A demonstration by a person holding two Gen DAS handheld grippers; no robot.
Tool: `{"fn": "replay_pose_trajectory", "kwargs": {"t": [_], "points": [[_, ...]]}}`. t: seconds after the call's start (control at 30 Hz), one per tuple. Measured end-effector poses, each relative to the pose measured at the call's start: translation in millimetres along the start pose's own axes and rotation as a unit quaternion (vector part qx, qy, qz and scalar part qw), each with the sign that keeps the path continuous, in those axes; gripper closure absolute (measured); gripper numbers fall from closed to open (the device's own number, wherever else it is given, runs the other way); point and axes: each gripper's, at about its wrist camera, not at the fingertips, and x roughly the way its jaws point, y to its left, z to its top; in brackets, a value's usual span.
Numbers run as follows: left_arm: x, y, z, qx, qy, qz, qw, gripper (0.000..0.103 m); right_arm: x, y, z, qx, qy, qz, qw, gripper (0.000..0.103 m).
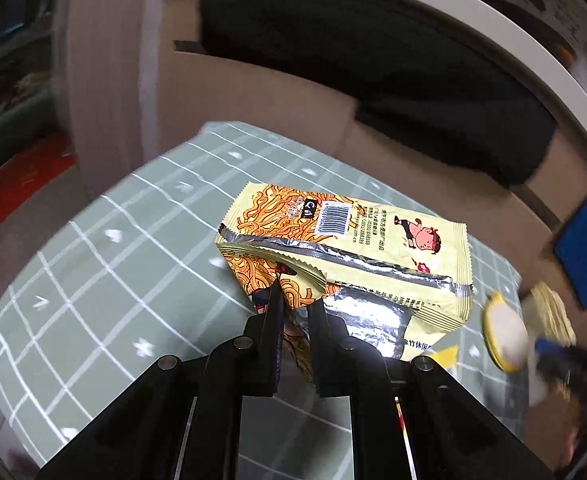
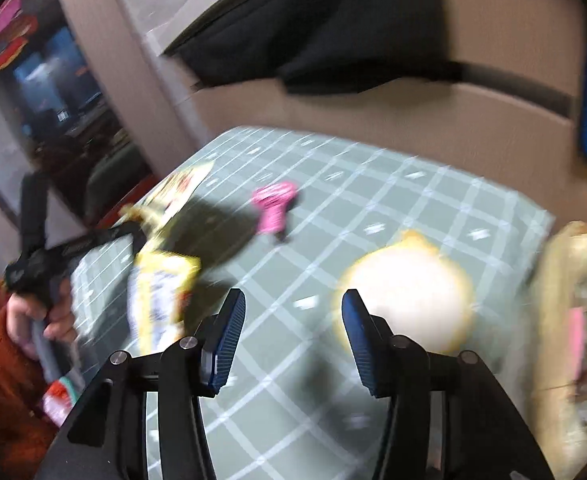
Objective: Collect trash
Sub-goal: 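Grasp the orange snack bag with the left tool while the right tool pinches the yellow wrapper, then lift and carry the snack bag and yellow wrapper over the bin with both tools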
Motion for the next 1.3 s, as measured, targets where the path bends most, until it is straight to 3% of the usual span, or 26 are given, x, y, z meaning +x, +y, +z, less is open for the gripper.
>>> {"fn": "replay_pose_trajectory", "kwargs": {"t": [0.17, 0.23, 0.43, 0.57, 0.67, 0.7, 0.73, 0.77, 0.87, 1.3], "points": [[-8, 32, 7, -0.032, -0.018, 0.033, 0.9988, 0.091, 44, 53, -7, -0.019, 0.049, 0.047, 0.998, 0.049], [-14, 45, 9, -0.039, -0.024, 0.043, 0.998, 0.091, 59, 68, -9, -0.028, 0.063, 0.046, 0.997, 0.047], [-36, 74, 10, -0.051, -0.051, 0.059, 0.9956, 0.091, 102, 104, -16, -0.046, 0.09, -0.002, 0.995, 0.039], [-45, 87, 9, -0.063, -0.055, 0.059, 0.9947, 0.091, 116, 110, -19, -0.061, 0.083, -0.032, 0.994, 0.032], [-49, 88, 7, -0.066, -0.055, 0.057, 0.9947, 0.091, 120, 118, -20, -0.085, 0.084, -0.053, 0.991, 0.032], [-49, 87, 7, -0.066, -0.056, 0.055, 0.9947, 0.091, 121, 121, -20, -0.094, 0.085, -0.051, 0.991, 0.036], [-49, 85, 7, -0.066, -0.056, 0.054, 0.9948, 0.091, 119, 122, -21, -0.101, 0.083, -0.045, 0.99, 0.042], [-50, 83, 7, -0.065, -0.057, 0.053, 0.9949, 0.091, 116, 122, -21, -0.103, 0.081, -0.043, 0.99, 0.056], [-54, 74, 6, -0.053, -0.062, 0.049, 0.9954, 0.091, 107, 118, -19, -0.112, 0.072, -0.049, 0.99, 0.061], [-73, -18, 22, 0.042, -0.09, -0.005, 0.995, 0.091, -4, 61, 13, -0.051, -0.035, -0.07, 0.996, 0.061]]}}
